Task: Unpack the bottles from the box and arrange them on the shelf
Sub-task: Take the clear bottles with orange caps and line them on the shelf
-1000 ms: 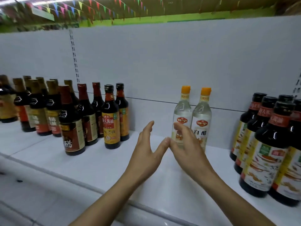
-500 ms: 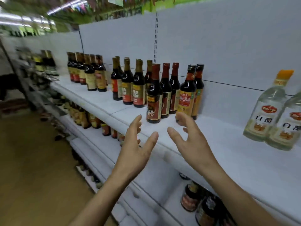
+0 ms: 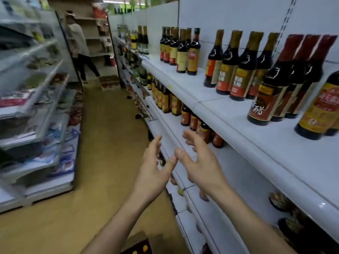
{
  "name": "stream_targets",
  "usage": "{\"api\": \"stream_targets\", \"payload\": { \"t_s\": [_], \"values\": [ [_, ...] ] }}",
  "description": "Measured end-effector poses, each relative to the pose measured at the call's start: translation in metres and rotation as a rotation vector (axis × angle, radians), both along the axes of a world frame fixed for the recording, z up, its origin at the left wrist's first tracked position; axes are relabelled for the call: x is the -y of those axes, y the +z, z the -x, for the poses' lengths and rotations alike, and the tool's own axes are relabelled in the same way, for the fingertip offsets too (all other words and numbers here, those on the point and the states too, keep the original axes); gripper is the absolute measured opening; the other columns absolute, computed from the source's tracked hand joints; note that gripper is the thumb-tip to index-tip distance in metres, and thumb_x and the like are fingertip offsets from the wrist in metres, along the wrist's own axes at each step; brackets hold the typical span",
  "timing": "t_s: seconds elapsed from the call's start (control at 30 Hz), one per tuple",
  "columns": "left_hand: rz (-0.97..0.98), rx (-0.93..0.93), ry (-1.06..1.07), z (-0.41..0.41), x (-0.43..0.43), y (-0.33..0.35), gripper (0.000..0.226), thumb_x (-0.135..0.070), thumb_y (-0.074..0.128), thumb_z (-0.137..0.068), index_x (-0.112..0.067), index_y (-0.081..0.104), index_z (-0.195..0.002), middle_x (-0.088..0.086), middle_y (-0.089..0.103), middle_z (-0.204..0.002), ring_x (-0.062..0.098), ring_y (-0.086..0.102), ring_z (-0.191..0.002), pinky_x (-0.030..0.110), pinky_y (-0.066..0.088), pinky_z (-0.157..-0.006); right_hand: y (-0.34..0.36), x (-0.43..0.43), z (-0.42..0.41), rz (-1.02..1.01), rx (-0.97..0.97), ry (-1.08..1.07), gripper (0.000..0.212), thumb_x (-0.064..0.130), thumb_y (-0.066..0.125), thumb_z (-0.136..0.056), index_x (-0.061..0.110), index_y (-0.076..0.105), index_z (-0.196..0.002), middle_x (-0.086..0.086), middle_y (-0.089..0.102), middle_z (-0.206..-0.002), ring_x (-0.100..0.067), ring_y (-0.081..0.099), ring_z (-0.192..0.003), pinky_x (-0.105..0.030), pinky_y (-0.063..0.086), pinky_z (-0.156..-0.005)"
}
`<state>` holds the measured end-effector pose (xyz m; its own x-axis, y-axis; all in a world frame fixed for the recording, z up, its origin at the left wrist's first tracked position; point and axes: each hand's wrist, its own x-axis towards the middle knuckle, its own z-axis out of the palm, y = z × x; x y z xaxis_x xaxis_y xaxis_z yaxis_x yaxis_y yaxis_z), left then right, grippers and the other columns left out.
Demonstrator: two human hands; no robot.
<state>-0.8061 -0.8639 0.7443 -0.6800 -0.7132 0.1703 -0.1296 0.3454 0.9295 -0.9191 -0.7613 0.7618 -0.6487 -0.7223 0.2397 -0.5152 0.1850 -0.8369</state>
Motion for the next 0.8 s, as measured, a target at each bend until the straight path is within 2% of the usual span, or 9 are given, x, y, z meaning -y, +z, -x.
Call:
{"api": "stream_targets", "payload": {
  "t_s": [0.1, 0.2, 0.37, 0.43, 0.6, 0.73, 0.8],
  "values": [
    [-0.043, 0.065, 0.084, -0.008, 0.001, -0.022, 0.068, -0.041, 0.060, -0.098, -0.035, 0.026, -0.157, -0.012, 0.036, -0.159, 0.003, 0.035, -0.145, 0.027, 0.039, -0.113, -0.025, 0.015, 0.000, -0.042, 0.047, 0.096, 0.053, 0.042, 0.056, -0.101, 0.037, 0.037, -0.151, 0.017, 0.045, -0.151, 0.003, 0.041, -0.135, -0.025, 0.039, -0.109],
    [-0.092, 0.140, 0.200, -0.015, -0.002, -0.052, 0.069, -0.039, 0.061, -0.098, -0.035, 0.026, -0.157, -0.008, 0.038, -0.159, 0.005, 0.037, -0.144, 0.029, 0.039, -0.114, -0.060, 0.029, 0.000, -0.111, 0.089, 0.196, 0.054, 0.042, 0.056, -0.101, 0.037, 0.037, -0.151, 0.016, 0.044, -0.154, 0.000, 0.041, -0.139, -0.031, 0.039, -0.114],
    [-0.176, 0.228, 0.357, -0.035, -0.008, -0.094, 0.068, -0.036, 0.063, -0.097, -0.032, 0.029, -0.156, -0.004, 0.042, -0.156, 0.005, 0.042, -0.136, 0.026, 0.040, -0.109, -0.110, 0.048, -0.007, -0.198, 0.123, 0.325, 0.054, 0.040, 0.059, -0.100, 0.035, 0.039, -0.150, 0.015, 0.046, -0.152, -0.001, 0.044, -0.136, -0.031, 0.040, -0.114],
    [-0.192, 0.246, 0.374, -0.042, -0.010, -0.103, 0.069, -0.039, 0.063, -0.097, -0.034, 0.027, -0.156, -0.004, 0.041, -0.156, 0.005, 0.042, -0.138, 0.028, 0.040, -0.111, -0.121, 0.051, -0.008, -0.210, 0.123, 0.341, 0.055, 0.040, 0.060, -0.100, 0.033, 0.040, -0.150, 0.014, 0.047, -0.151, -0.002, 0.046, -0.135, -0.034, 0.042, -0.114],
    [-0.248, 0.295, 0.460, -0.067, -0.007, -0.138, 0.071, -0.049, 0.061, -0.096, -0.040, 0.024, -0.156, -0.008, 0.040, -0.158, 0.008, 0.040, -0.142, 0.037, 0.042, -0.114, -0.158, 0.066, -0.030, -0.288, 0.166, 0.453, 0.054, 0.039, 0.059, -0.100, 0.032, 0.040, -0.150, 0.015, 0.047, -0.151, -0.001, 0.046, -0.134, -0.031, 0.042, -0.112],
    [-0.268, 0.357, 0.494, -0.087, -0.003, -0.170, 0.068, -0.057, 0.057, -0.095, -0.045, 0.024, -0.153, -0.011, 0.044, -0.154, 0.007, 0.044, -0.139, 0.047, 0.045, -0.112, -0.187, 0.075, -0.048, -0.350, 0.159, 0.490, 0.053, 0.038, 0.059, -0.100, 0.031, 0.041, -0.149, 0.011, 0.049, -0.150, -0.004, 0.048, -0.134, -0.033, 0.044, -0.111],
    [-0.290, 0.371, 0.495, -0.102, 0.001, -0.194, 0.068, -0.059, 0.057, -0.094, -0.046, 0.025, -0.153, -0.012, 0.045, -0.153, 0.007, 0.045, -0.138, 0.047, 0.046, -0.112, -0.209, 0.079, -0.061, -0.388, 0.159, 0.499, 0.053, 0.039, 0.058, -0.100, 0.030, 0.041, -0.149, 0.011, 0.049, -0.149, -0.005, 0.048, -0.133, -0.033, 0.045, -0.110]
  ]
}}
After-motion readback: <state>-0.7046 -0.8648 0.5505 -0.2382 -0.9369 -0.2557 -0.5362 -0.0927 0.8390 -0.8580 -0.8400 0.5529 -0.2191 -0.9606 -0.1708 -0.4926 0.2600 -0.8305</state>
